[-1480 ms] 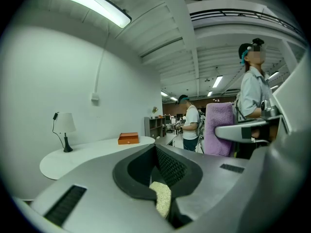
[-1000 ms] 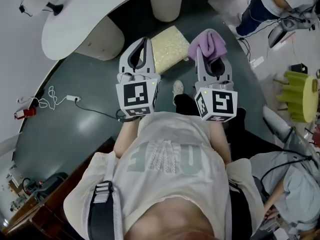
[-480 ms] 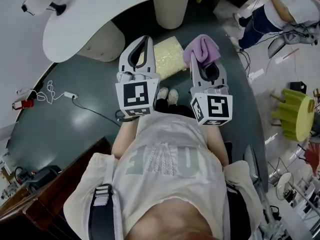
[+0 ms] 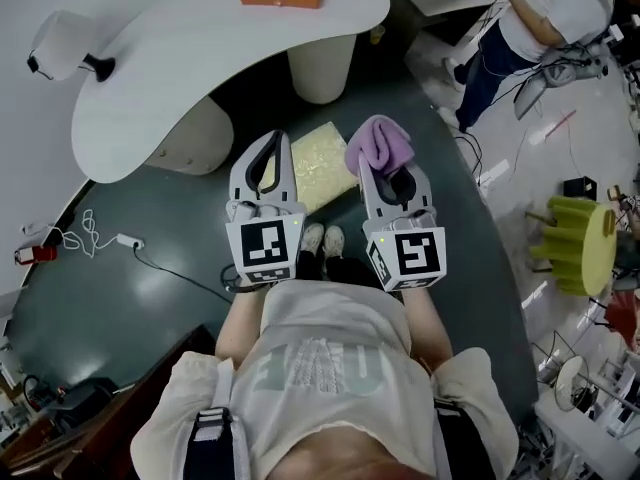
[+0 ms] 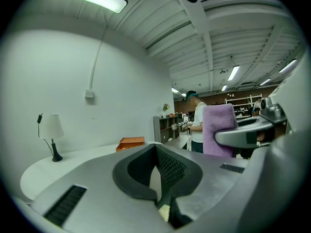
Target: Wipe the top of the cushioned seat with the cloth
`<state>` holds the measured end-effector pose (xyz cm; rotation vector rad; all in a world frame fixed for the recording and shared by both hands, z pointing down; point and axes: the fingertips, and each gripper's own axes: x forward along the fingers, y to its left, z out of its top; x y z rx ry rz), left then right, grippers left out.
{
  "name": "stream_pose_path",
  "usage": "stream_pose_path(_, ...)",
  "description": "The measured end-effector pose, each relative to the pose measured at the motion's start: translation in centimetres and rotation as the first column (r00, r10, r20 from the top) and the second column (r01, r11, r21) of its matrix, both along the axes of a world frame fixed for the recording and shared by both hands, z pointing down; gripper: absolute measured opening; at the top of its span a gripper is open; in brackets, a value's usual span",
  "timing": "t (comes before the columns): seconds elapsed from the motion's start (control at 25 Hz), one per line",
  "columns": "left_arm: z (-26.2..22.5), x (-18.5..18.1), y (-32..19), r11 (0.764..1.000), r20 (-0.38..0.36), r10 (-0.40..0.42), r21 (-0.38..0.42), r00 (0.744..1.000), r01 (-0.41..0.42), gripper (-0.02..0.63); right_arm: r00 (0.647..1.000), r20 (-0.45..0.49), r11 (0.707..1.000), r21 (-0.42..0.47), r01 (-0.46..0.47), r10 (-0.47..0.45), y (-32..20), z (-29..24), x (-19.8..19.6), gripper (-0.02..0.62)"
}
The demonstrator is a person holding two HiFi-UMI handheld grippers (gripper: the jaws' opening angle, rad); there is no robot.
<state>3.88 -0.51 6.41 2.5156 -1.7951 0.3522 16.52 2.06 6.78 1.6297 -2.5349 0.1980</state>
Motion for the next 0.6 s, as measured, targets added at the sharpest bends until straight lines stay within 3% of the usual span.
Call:
stream_pose_path(0.12, 2.6, -0.7, -2.0, 1.000, 0.005, 0.012, -0.007, 1.000, -0.012, 0.008, 0.998, -0.017, 0.998, -0.011, 0.057, -0.057, -2.4, 1.9, -1.6, 0.098)
stream_pose_path(0.24, 6.4, -2.2, -4.3, 1.000, -0.070, -0.013, 0.011, 0.997, 0.014, 0.006, 0.992, -0.021, 0.992, -0.030, 0.122, -0.123, -4.8, 5.7, -4.2, 0.098)
stream_pose_path(0.32, 10.7, -3.7, -5.7, 0.999, -0.097, -0.034, -0.031, 0.995, 0.031, 0.006, 0.989, -0.012, 0.987, -0.050, 0.150, -0.151, -6.4, 9.5, -6.0, 0.098)
stream_pose_path(0.44, 17.6, -6.4, -6.0, 0.992, -0.050, -0.061, -0.111, 0.997, 0.055, 0.008, 0.982, -0.002, 0.978, -0.099, 0.185, -0.187, -7.6, 15.6, -9.1, 0.098)
stream_pose_path(0.6, 25.3, -9.5, -4.8, 0.976, -0.066, -0.120, -0.189, 0.991, 0.106, 0.008, 0.967, -0.013, 0.957, -0.146, 0.250, -0.254, -7.5, 21.8, -12.5, 0.098)
